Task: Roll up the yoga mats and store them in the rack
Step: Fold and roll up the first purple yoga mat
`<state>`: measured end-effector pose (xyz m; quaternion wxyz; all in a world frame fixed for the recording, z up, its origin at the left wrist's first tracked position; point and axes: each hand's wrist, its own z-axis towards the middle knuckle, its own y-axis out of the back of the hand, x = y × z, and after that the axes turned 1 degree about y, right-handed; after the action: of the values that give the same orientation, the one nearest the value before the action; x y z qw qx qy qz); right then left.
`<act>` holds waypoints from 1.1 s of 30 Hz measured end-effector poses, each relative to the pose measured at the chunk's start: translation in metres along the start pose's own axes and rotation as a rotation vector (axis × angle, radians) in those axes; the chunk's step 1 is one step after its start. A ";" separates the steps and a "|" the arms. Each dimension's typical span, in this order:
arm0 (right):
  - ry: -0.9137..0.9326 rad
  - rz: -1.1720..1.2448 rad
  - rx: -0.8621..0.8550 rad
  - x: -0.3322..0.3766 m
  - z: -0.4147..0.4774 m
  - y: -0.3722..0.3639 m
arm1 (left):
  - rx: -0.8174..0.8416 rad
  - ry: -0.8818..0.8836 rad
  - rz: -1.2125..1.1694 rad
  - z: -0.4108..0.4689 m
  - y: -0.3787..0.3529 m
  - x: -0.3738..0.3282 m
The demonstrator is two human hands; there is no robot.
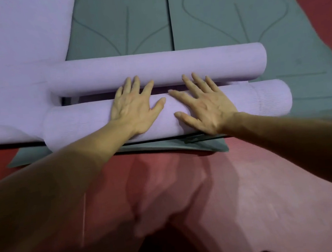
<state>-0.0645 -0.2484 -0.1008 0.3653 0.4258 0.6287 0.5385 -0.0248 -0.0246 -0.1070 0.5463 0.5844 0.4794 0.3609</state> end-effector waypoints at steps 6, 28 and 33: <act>0.002 -0.007 0.036 -0.007 0.013 0.004 | -0.158 -0.105 0.016 -0.008 -0.004 0.004; 0.076 0.011 0.044 -0.005 -0.030 0.017 | -0.032 -0.191 0.085 -0.029 0.026 -0.002; 0.137 0.002 0.015 0.006 -0.040 0.019 | -0.059 -0.200 0.150 -0.046 0.030 -0.006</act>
<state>-0.1002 -0.2567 -0.0761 0.3175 0.3913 0.6557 0.5622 -0.0648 -0.0151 -0.0704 0.5799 0.6353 0.3663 0.3547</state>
